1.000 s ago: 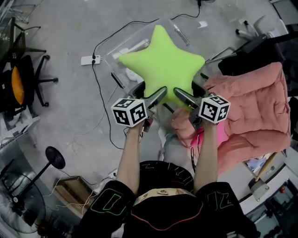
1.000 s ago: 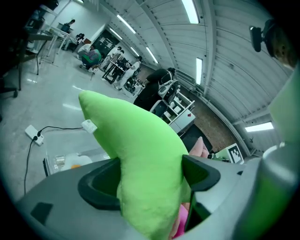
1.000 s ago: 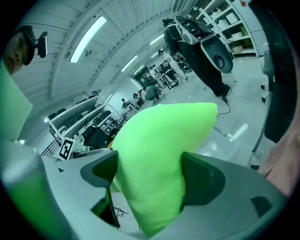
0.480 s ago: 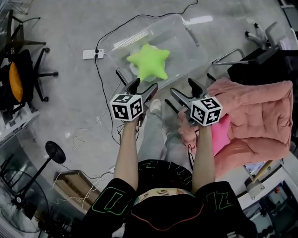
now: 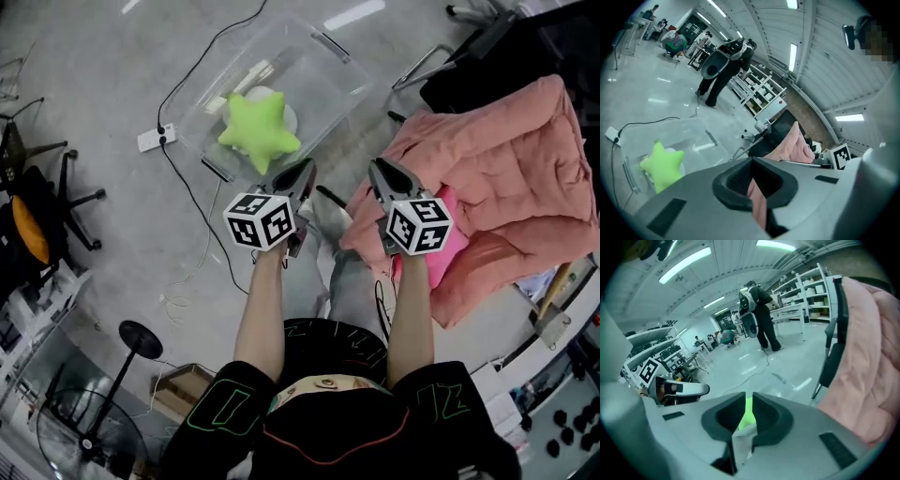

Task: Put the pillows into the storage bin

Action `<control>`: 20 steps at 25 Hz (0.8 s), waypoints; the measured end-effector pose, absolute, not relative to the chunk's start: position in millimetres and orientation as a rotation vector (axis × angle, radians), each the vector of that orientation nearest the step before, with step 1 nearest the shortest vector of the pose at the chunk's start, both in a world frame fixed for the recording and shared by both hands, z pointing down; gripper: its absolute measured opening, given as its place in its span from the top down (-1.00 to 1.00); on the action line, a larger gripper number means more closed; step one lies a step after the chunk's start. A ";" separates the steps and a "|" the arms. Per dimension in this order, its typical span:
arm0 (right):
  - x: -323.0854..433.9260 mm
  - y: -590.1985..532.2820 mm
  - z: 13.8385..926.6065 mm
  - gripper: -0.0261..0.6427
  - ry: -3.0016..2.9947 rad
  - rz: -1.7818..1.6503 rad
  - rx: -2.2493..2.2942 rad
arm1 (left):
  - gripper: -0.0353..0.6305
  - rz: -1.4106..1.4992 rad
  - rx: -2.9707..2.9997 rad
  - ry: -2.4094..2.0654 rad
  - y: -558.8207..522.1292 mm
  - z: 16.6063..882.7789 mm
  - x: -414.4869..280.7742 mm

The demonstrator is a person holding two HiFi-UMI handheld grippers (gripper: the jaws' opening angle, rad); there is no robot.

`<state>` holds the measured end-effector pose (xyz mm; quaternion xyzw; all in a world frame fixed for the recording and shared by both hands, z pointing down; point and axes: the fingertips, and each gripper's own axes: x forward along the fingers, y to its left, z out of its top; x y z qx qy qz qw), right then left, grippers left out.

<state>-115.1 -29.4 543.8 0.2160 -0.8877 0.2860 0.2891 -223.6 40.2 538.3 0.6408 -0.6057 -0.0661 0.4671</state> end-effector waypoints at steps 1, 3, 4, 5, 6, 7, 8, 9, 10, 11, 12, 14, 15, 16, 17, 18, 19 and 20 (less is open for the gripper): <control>-100.5 -31.0 536.3 0.78 -2.364 0.774 0.614 | 0.91 -0.171 1.594 -1.452 34.8 530.4 -209.1; -75.2 -35.8 520.2 0.78 -2.350 0.794 0.682 | 0.91 -0.160 1.631 -1.391 24.0 515.1 -182.3; -63.2 -38.8 514.9 0.77 -2.343 0.803 0.709 | 0.91 -0.147 1.648 -1.365 18.8 510.0 -169.2; -50.9 -42.1 512.0 0.77 -2.337 0.811 0.732 | 0.91 -0.139 1.664 -1.340 13.7 506.6 -155.8; -38.0 -45.4 510.9 0.77 -2.332 0.817 0.753 | 0.91 -0.137 1.678 -1.313 8.8 504.3 -142.2; -24.3 -48.2 510.7 0.77 -2.327 0.823 0.775 | 0.91 -0.141 1.692 -1.285 4.4 502.4 -128.5; -9.8 -50.2 511.0 0.77 -2.321 0.830 0.798 | 0.91 -0.145 1.704 -1.258 0.7 501.2 -114.8; 5.0 -51.5 511.9 0.77 -2.315 0.838 0.825 | 0.91 -0.141 1.717 -1.234 -2.4 500.7 -101.3; 20.1 -52.2 513.2 0.77 -2.307 0.847 0.852 | 0.91 -0.131 1.731 -1.212 -5.1 501.1 -87.6; 35.1 -52.4 514.9 0.77 -2.300 0.857 0.879 | 0.91 -0.116 1.743 -1.192 -7.4 502.1 -73.6; 50.1 -52.2 517.0 0.77 -2.292 0.867 0.906 | 0.91 -0.099 1.755 -1.172 -9.3 503.8 -59.3; 80.1 -50.4 522.2 0.77 -2.276 0.888 0.957 | 0.91 -0.064 1.773 -1.137 -12.2 508.8 -30.5; 95.0 -49.2 525.1 0.77 -2.267 0.897 0.980 | 0.91 -0.047 1.780 -1.122 -13.3 512.0 -16.2; 110.0 -47.9 528.1 0.77 -2.259 0.905 1.001 | 0.91 -0.031 1.785 -1.108 -14.1 515.5 -1.7; 125.1 -46.1 531.2 0.77 -2.250 0.913 1.022 | 0.91 -0.017 1.790 -1.093 -14.3 519.3 12.8; 140.3 -43.7 534.1 0.77 -2.240 0.920 1.043 | 0.91 -0.003 1.795 -1.075 -13.7 523.1 27.4; 155.3 -40.5 537.1 0.77 -2.228 0.927 1.065 | 0.91 0.010 1.799 -1.055 -12.2 526.8 41.8; 170.4 -36.8 540.2 0.77 -2.214 0.936 1.087 | 0.91 0.025 1.802 -1.036 -10.1 530.7 55.9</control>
